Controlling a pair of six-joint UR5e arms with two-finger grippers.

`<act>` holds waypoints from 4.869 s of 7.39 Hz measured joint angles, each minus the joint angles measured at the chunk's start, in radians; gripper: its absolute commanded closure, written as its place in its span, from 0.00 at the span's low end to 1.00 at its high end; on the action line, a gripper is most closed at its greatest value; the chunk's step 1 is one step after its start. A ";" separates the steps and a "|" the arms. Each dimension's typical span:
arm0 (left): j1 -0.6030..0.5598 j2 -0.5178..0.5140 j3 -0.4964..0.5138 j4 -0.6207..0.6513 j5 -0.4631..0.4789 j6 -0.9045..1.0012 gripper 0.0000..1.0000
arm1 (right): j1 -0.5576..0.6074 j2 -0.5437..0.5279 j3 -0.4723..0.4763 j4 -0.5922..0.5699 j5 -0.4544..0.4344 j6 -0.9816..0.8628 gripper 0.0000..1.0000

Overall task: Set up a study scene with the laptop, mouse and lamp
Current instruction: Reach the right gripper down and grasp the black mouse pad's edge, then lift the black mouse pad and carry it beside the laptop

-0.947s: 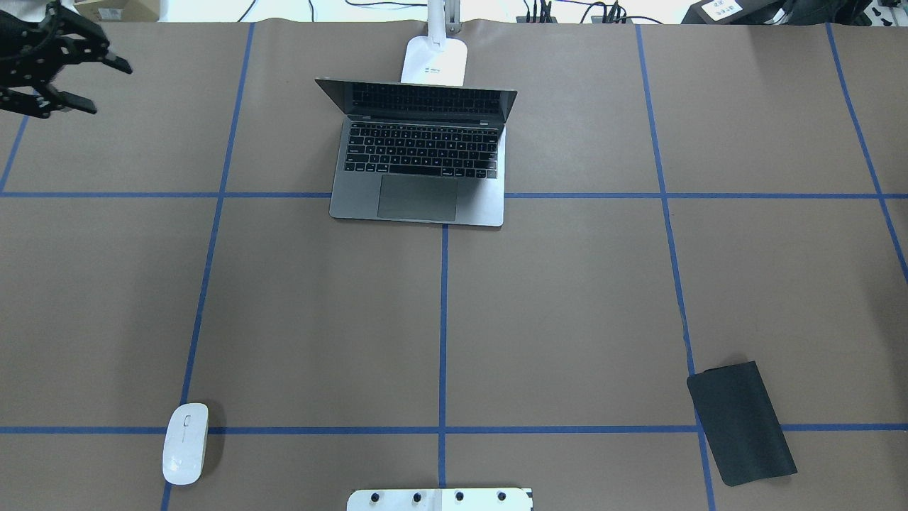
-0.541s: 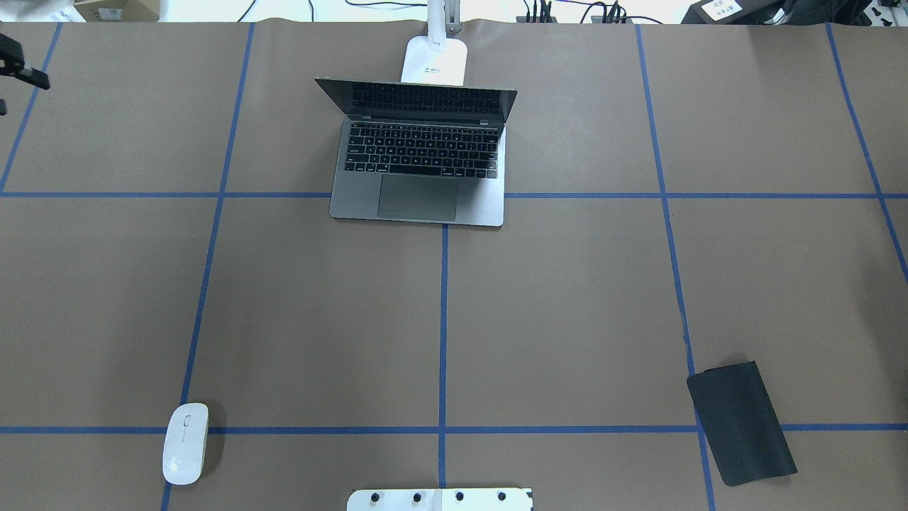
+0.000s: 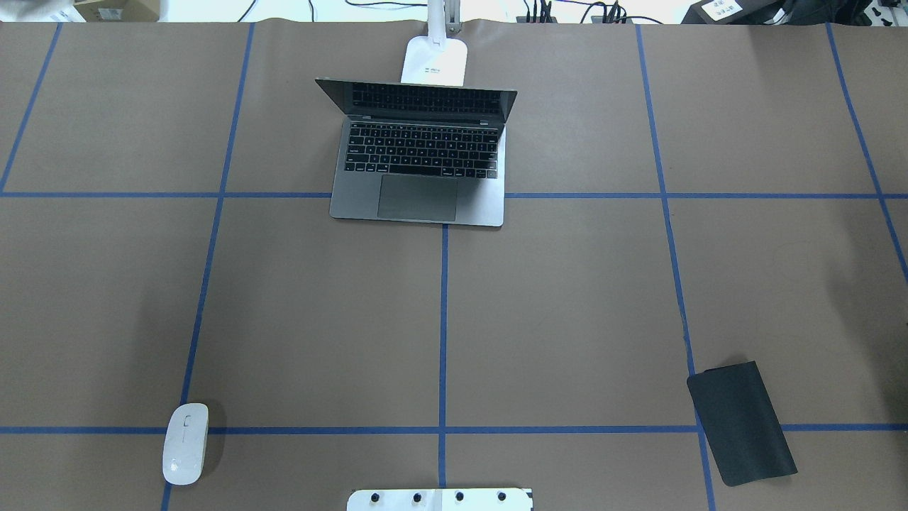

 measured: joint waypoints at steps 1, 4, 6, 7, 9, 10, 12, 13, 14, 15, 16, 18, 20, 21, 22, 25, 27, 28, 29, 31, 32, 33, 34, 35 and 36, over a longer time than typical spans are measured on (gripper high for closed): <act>-0.010 0.018 -0.002 -0.003 -0.001 0.037 0.19 | -0.063 -0.001 0.004 0.068 0.027 0.074 0.00; -0.016 0.028 -0.005 -0.005 -0.003 0.063 0.19 | -0.259 -0.006 -0.003 0.331 0.062 0.380 0.00; -0.018 0.028 -0.012 -0.004 -0.010 0.064 0.19 | -0.330 -0.003 -0.005 0.369 0.065 0.483 0.00; -0.018 0.028 -0.016 -0.004 -0.013 0.066 0.19 | -0.361 0.006 -0.002 0.374 0.065 0.522 0.00; -0.019 0.027 -0.017 -0.001 -0.014 0.084 0.19 | -0.401 0.044 0.004 0.374 0.064 0.564 0.00; -0.019 0.027 -0.017 0.000 -0.014 0.089 0.19 | -0.412 0.069 0.004 0.371 0.063 0.584 0.00; -0.020 0.027 -0.017 -0.001 -0.014 0.091 0.19 | -0.445 0.104 0.001 0.366 0.062 0.648 0.00; -0.020 0.027 -0.017 0.000 -0.014 0.091 0.19 | -0.461 0.113 0.002 0.366 0.061 0.688 0.00; -0.021 0.027 -0.017 0.000 -0.014 0.091 0.19 | -0.476 0.120 0.002 0.368 0.059 0.734 0.00; -0.023 0.027 -0.017 0.000 -0.014 0.092 0.19 | -0.489 0.135 0.003 0.372 0.057 0.794 0.00; -0.025 0.026 -0.017 0.000 -0.014 0.092 0.19 | -0.497 0.152 0.004 0.375 0.057 0.847 0.00; -0.027 0.026 -0.017 0.000 -0.014 0.093 0.19 | -0.504 0.167 0.006 0.376 0.054 0.885 0.02; -0.028 0.026 -0.017 0.001 -0.014 0.093 0.19 | -0.507 0.169 0.005 0.377 0.047 0.890 0.01; -0.029 0.026 -0.018 0.001 -0.014 0.093 0.19 | -0.513 0.168 0.005 0.377 0.036 0.891 0.01; -0.031 0.025 -0.018 0.001 -0.014 0.093 0.19 | -0.523 0.166 0.007 0.378 0.020 0.890 0.01; -0.035 0.024 -0.015 0.003 -0.015 0.107 0.19 | -0.533 0.164 0.015 0.378 0.000 0.894 0.64; -0.036 0.024 -0.014 0.005 -0.015 0.114 0.19 | -0.532 0.161 0.017 0.378 -0.001 0.900 0.86; -0.036 0.024 -0.014 0.005 -0.015 0.115 0.19 | -0.532 0.159 0.017 0.378 -0.001 0.901 1.00; -0.036 0.024 -0.014 0.005 -0.015 0.115 0.19 | -0.531 0.156 0.017 0.378 -0.001 0.902 1.00; -0.036 0.024 -0.013 0.006 -0.015 0.115 0.19 | -0.529 0.154 0.021 0.378 -0.003 0.902 1.00; -0.036 0.024 -0.013 0.006 -0.016 0.115 0.19 | -0.528 0.151 0.033 0.378 -0.004 0.903 1.00; -0.038 0.024 -0.012 0.006 -0.021 0.116 0.19 | -0.524 0.148 0.057 0.377 -0.004 0.913 1.00; -0.043 0.024 -0.009 0.006 -0.031 0.120 0.19 | -0.508 0.148 0.094 0.377 -0.002 0.938 1.00; -0.048 0.024 -0.003 0.007 -0.036 0.132 0.19 | -0.478 0.149 0.137 0.375 -0.001 0.967 1.00; -0.052 0.024 0.005 0.007 -0.040 0.147 0.19 | -0.440 0.152 0.171 0.374 -0.001 0.987 1.00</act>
